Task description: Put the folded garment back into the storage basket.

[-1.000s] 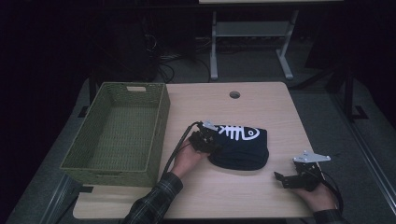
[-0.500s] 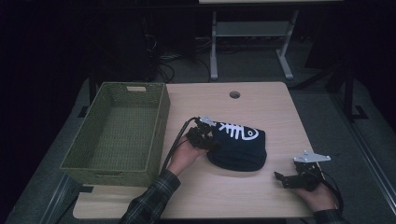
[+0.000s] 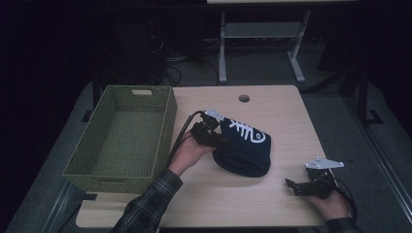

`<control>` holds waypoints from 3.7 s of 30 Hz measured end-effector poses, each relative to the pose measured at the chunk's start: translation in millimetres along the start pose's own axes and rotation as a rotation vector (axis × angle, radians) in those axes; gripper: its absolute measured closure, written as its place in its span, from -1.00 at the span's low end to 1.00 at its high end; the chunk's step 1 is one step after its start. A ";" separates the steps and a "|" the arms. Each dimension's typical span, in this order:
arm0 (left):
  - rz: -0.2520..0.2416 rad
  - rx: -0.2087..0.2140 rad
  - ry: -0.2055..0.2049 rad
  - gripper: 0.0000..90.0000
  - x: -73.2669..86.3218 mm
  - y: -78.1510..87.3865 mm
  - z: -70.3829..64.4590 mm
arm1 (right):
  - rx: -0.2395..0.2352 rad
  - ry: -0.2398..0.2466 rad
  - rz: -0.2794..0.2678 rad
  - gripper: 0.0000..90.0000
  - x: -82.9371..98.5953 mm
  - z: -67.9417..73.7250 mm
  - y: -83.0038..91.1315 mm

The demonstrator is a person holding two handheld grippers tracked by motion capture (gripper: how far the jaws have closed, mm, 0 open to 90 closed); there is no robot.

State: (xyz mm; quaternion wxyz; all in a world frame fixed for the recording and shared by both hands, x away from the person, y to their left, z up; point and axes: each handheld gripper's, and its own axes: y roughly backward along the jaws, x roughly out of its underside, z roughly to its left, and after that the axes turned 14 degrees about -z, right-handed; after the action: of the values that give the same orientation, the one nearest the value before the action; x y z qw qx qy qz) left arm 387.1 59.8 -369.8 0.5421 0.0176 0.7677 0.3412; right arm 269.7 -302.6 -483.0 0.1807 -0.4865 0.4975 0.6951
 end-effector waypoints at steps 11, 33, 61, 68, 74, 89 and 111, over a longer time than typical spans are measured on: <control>0.007 0.015 -0.012 0.60 -21.6 18.1 1.9 | 0.000 0.000 0.000 -0.91 0.0 0.0 0.0; 0.014 0.042 -0.007 0.61 -61.2 64.1 11.8 | -0.001 -0.001 0.000 -0.91 -0.1 0.0 0.1; -0.063 -0.073 0.023 0.61 -80.2 169.1 31.7 | 0.002 -0.002 -0.001 -0.91 -0.1 0.1 -0.2; -0.084 -0.122 0.042 0.61 -78.9 202.4 40.4 | 0.002 -0.003 -0.002 -0.91 -0.1 0.0 -0.2; -0.094 -0.157 0.058 0.61 -75.0 225.8 46.4 | 0.003 -0.002 0.000 -0.91 -0.2 -0.1 -0.2; -0.136 -0.264 0.108 0.61 -53.6 287.6 63.5 | 0.008 -0.004 0.000 -0.90 -0.3 -0.3 -0.3; -0.141 -0.343 0.210 0.61 -0.2 325.1 91.5 | 0.018 -0.010 0.000 -0.91 -0.5 -0.5 -0.6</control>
State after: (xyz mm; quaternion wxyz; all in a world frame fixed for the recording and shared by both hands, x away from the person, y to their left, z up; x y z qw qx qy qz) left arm 353.0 355.2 -209.5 0.4766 -0.1642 0.7499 0.4284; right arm 270.6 -302.6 -482.9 0.1873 -0.4814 0.5027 0.6932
